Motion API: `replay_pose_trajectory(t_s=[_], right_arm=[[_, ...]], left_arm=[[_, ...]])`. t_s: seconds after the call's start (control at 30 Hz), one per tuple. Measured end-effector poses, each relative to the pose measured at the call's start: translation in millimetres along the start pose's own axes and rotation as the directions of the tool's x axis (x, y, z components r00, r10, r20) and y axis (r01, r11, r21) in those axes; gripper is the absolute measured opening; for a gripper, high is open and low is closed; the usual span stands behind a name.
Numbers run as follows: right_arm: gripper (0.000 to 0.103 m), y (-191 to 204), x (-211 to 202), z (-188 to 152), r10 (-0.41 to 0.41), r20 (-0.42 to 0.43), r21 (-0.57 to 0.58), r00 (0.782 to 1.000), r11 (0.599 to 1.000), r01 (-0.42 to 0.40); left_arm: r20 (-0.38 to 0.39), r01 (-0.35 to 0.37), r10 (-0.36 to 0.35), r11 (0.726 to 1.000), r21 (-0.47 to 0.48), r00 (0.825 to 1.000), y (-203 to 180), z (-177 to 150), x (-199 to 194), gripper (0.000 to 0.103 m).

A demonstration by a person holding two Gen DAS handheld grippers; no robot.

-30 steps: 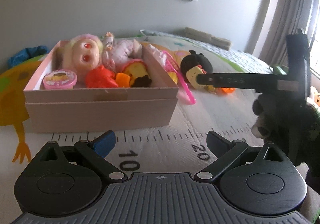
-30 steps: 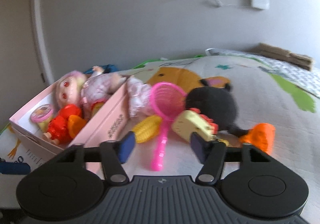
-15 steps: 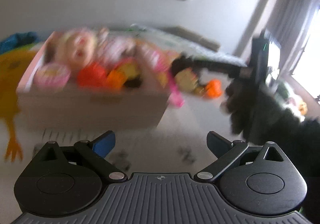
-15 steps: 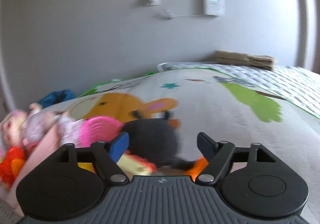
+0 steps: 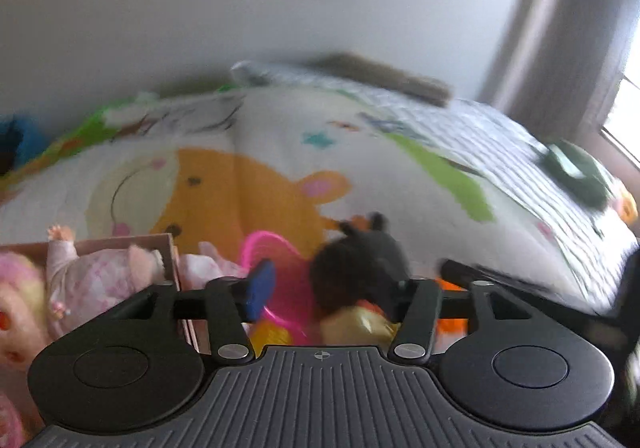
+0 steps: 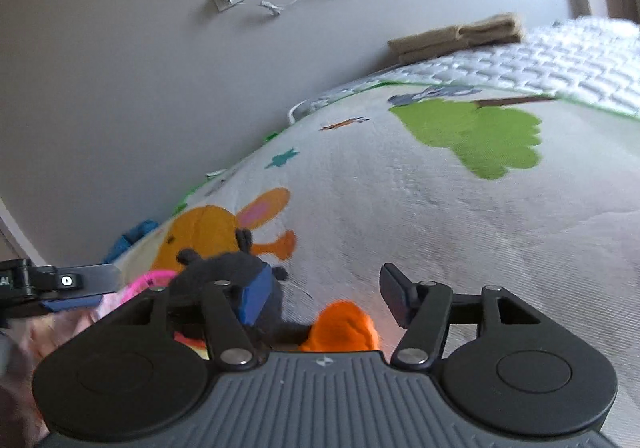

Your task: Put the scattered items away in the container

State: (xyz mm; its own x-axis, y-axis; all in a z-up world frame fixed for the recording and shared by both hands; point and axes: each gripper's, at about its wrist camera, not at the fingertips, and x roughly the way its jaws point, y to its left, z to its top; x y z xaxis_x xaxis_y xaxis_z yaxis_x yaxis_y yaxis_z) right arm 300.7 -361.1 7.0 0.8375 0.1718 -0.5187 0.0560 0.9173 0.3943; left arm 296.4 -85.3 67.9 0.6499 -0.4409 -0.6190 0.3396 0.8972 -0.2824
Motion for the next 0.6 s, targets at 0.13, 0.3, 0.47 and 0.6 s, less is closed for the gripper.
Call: replay_pose_trajectory(t_s=[0.13, 0.3, 0.47, 0.6], right_arm=[[0.073, 4, 18, 7, 0.054, -0.004, 0.026, 0.999, 0.998, -0.054], [0.083, 13, 38, 5, 0.148, -0.064, 0.04, 0.987, 0.989, -0.145], [0.077, 20, 51, 5, 0.242, -0.114, 0.085, 0.964, 0.969, -0.233], [0.071, 21, 43, -5, 0.336, -0.168, 0.136, 0.927, 0.939, -0.316]], left_arm=[[-0.023, -0.033, 0.032, 0.998, -0.059, 0.999, 15, 9, 24, 0.094], [-0.068, -0.032, 0.028, 0.998, -0.053, 0.997, 16, 4, 37, 0.091], [-0.119, -0.022, 0.021, 1.0, -0.014, 0.993, 9, 4, 48, 0.076], [-0.136, 0.017, -0.021, 1.0, -0.026, 0.99, 11, 0, 42, 0.072]])
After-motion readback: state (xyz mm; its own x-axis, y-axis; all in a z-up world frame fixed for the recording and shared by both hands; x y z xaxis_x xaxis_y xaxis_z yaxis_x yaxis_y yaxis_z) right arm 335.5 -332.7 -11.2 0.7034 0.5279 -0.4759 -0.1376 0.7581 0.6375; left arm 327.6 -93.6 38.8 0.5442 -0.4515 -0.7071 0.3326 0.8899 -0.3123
